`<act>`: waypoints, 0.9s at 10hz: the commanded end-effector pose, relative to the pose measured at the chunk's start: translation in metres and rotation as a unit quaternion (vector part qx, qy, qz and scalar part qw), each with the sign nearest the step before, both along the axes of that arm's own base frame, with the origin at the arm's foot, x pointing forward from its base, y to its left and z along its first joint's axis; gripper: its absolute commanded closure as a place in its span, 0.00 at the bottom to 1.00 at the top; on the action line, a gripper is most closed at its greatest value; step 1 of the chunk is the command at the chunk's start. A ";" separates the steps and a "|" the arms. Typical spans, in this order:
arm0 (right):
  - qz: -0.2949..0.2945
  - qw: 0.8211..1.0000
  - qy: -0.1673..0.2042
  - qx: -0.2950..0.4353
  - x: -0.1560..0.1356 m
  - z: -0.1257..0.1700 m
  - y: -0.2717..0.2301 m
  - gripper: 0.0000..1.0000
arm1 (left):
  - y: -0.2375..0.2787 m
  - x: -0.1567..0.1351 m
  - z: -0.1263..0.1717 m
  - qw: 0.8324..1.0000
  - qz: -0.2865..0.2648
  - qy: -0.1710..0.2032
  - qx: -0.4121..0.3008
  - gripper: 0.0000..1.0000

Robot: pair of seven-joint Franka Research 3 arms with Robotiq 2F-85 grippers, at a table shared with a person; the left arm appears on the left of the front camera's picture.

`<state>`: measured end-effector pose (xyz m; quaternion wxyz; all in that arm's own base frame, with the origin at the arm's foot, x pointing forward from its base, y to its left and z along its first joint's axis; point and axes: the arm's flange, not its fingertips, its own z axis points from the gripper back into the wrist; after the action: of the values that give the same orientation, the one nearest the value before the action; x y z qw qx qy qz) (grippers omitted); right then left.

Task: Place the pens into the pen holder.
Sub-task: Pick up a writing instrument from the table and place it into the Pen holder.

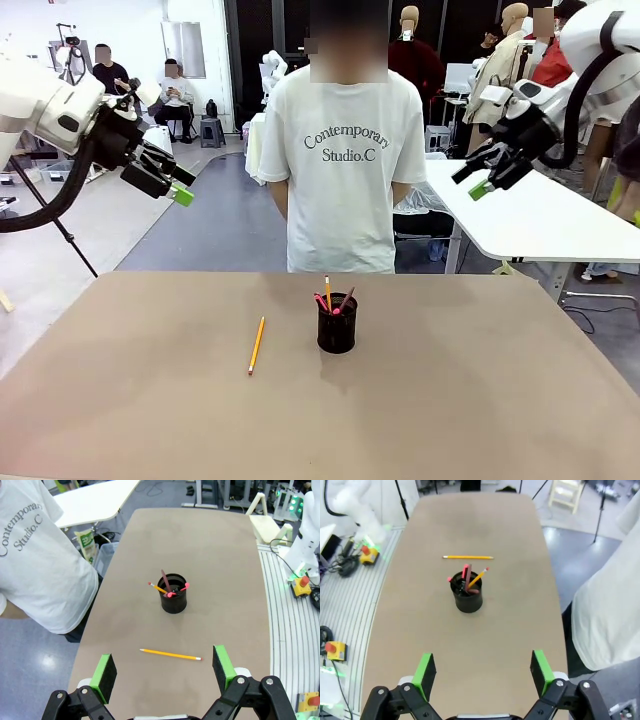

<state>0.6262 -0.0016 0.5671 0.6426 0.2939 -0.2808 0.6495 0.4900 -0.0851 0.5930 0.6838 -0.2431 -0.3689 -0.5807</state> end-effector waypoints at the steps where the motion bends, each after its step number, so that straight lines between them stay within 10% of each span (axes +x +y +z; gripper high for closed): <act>1: -0.002 1.000 0.003 -0.013 0.019 0.014 -0.010 0.00 | 0.000 -0.001 0.000 1.000 0.000 -0.001 0.003 0.00; 9: 0.001 1.000 -0.005 -0.003 0.004 0.008 -0.007 0.00 | 0.000 -0.001 0.000 1.000 0.000 -0.001 0.003 0.00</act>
<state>0.6349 -0.0095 0.5755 0.6388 0.2885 -0.2809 0.6556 0.4900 -0.0851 0.5930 0.6838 -0.2431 -0.3689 -0.5807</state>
